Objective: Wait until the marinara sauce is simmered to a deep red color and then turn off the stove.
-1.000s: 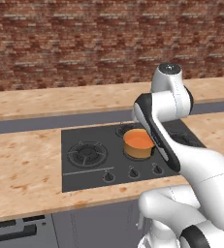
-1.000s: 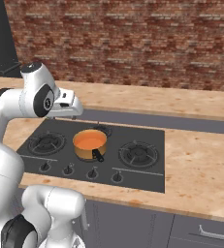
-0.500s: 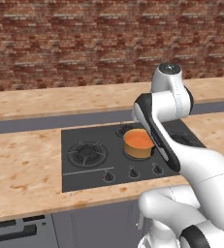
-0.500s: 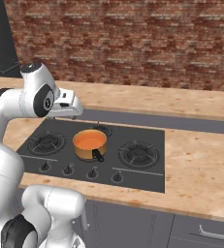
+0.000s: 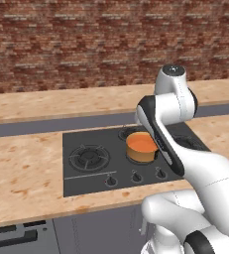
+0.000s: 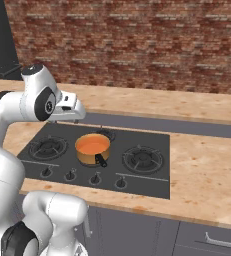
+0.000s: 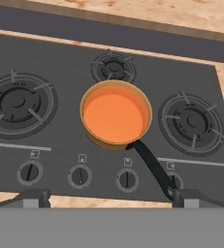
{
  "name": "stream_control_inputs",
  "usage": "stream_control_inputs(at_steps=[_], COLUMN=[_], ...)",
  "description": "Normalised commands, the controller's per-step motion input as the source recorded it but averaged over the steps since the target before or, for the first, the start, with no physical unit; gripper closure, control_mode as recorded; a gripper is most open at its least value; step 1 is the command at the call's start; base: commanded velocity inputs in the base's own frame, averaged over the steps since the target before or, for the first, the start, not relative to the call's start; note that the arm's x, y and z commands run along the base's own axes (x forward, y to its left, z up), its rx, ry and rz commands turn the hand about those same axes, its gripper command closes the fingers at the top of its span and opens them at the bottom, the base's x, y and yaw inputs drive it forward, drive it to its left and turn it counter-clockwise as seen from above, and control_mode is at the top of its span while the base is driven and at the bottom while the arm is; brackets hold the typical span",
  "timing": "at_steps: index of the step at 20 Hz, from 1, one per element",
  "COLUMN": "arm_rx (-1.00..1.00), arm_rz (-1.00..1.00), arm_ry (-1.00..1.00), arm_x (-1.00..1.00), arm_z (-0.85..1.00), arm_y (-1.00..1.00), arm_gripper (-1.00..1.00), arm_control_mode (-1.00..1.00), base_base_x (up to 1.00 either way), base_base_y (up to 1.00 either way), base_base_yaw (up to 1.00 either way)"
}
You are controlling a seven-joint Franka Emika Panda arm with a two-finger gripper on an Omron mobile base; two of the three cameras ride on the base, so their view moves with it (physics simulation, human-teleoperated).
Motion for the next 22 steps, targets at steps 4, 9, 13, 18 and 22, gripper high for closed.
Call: stream_control_inputs(at_steps=[4, 9, 13, 18, 22], arm_rx=[0.0, 0.0, 0.0, 0.0, 0.0], arm_rz=[0.0, 0.0, 0.0, 0.0, 0.0], arm_ry=[0.0, 0.0, 0.0, 0.0, 0.0], arm_x=[0.0, 0.0, 0.0, 0.0, 0.0], arm_z=[0.0, 0.0, 0.0, 0.0, 0.0], arm_y=[0.0, 0.0, 0.0, 0.0, 0.0], arm_gripper=[-1.0, -1.0, -1.0, -1.0, -1.0], arm_control_mode=[-1.0, -1.0, -1.0, -1.0, -1.0], base_base_x=[0.0, 0.0, 0.0, 0.0, 0.0], base_base_y=[0.0, 0.0, 0.0, 0.0, 0.0], base_base_yaw=[0.0, 0.0, 0.0, 0.0, 0.0])
